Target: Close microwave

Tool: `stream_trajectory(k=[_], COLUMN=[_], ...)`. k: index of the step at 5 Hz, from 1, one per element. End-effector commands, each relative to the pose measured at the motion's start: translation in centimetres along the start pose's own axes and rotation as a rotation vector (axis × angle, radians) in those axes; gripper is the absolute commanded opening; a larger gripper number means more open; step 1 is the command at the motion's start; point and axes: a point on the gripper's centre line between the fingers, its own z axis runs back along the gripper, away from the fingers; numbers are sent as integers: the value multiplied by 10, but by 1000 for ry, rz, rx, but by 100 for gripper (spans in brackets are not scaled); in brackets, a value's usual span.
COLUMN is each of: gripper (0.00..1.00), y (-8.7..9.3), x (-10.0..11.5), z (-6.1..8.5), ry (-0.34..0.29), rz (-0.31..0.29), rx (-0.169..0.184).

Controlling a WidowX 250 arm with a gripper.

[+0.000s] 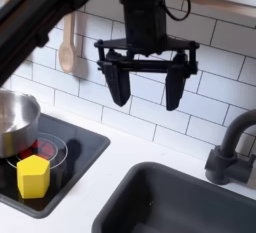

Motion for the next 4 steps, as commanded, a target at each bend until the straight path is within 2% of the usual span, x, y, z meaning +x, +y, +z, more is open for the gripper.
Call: stream_trajectory(k=[1,4], gripper=[100,100], y=[-2,-2], x=[2,11], z=[0,0], ry=[4,11], rz=[1,11], rx=[-5,1])
